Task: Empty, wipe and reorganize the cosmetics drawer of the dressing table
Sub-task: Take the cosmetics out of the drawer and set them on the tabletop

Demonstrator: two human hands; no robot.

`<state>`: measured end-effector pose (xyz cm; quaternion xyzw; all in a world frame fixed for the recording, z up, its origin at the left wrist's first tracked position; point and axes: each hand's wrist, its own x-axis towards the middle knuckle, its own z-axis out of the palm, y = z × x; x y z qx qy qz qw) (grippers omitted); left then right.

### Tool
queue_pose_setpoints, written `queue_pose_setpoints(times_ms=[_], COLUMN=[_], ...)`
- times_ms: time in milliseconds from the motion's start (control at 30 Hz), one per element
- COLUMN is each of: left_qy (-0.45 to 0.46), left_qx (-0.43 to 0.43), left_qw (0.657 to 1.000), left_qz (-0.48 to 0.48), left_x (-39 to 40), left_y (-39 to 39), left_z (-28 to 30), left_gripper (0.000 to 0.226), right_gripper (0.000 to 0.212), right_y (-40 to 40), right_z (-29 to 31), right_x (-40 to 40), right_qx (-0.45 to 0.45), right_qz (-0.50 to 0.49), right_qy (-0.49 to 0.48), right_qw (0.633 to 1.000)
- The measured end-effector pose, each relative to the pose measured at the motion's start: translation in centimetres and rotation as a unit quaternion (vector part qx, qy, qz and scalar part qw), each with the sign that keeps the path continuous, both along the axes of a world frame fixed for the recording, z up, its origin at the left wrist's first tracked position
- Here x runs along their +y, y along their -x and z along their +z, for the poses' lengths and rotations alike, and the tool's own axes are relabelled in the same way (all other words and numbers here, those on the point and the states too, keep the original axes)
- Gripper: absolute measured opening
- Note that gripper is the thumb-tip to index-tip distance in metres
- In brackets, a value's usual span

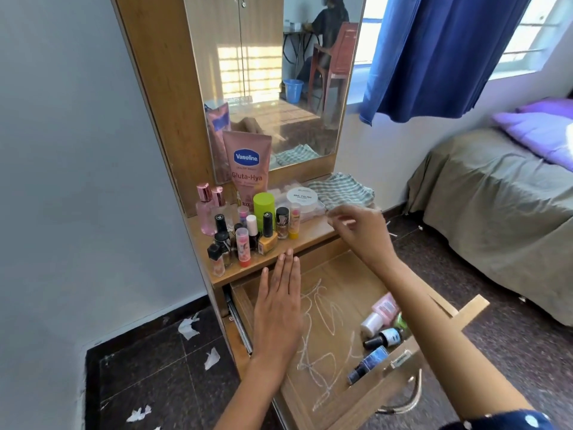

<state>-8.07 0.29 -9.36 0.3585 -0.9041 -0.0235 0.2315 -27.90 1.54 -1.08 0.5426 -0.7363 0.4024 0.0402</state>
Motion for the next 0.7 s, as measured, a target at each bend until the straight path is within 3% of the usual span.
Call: queue_pose_setpoints(times_ms=[100,167,233,333,433,700], left_qy=[-0.007,-0.017,-0.024,-0.026,-0.024,-0.023], left_qx=[0.008,0.005,0.001,-0.002,-0.007,-0.001], left_qw=[1.000,1.000,1.000,1.000,1.000,1.000], left_qz=[-0.003,-0.003,-0.003,-0.002,0.000,0.003], left_x=[0.1,0.0,-0.2,-0.2,-0.2,-0.3], left_y=[0.0,0.1,0.1,0.1,0.1,0.0], left_z=[0.1,0.2,0.3,0.4,0.4,0.4], left_gripper=[0.070,0.073,0.075,0.076,0.078,0.078], right_gripper=[0.012,0.022,0.034,0.039,0.026,0.038], right_y=[0.8,0.8,0.8,1.1,1.0,0.5], right_z=[0.4,0.1,-1.1,-2.8,-3.4,-3.2], right_x=[3.6,5.3,6.5,7.6,8.0,7.1], right_qx=[0.052,0.100,0.167,0.205,0.211,0.269], right_qz=[0.065,0.109,0.130,0.139,0.156,0.201], right_qy=[-0.208,-0.372,-0.461,-0.514,-0.526,-0.546], right_qw=[0.975,0.917,0.862,0.821,0.809,0.767])
